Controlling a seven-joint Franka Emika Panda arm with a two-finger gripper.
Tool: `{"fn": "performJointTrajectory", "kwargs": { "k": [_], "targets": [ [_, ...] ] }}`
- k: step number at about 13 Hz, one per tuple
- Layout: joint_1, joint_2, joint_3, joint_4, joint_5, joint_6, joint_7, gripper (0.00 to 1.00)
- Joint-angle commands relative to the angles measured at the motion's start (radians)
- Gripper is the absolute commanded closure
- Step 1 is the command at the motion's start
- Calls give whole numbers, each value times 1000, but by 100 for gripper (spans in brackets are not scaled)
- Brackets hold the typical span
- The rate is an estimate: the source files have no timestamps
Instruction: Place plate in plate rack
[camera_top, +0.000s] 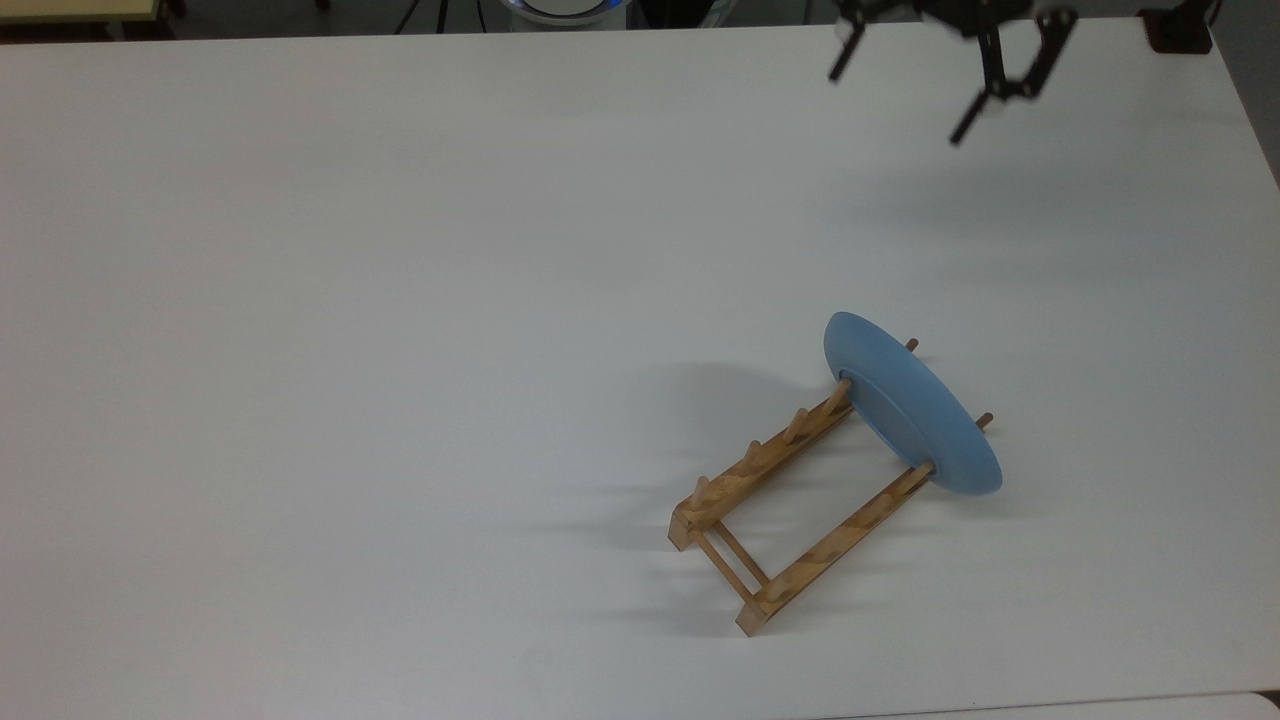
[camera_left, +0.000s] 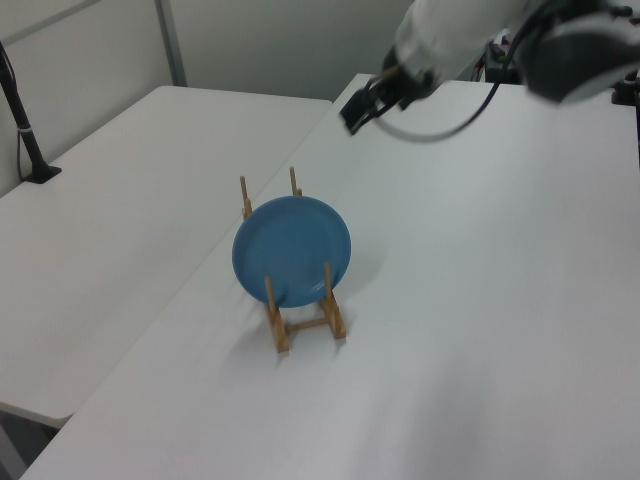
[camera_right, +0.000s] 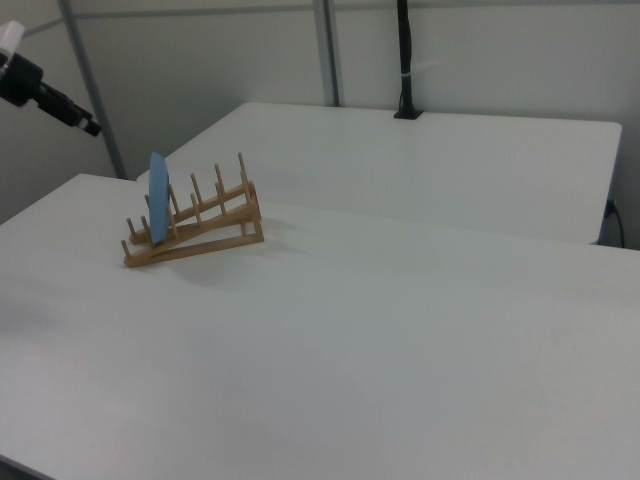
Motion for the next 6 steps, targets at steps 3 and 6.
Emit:
{"fn": "performJointTrajectory", "kwargs": {
  "k": [3, 6],
  "targets": [
    [-117, -197, -48, -38, 439, -111, -162, 0],
    [-137, -289, -150, -99, 619, -124, -232, 0]
  ]
}}
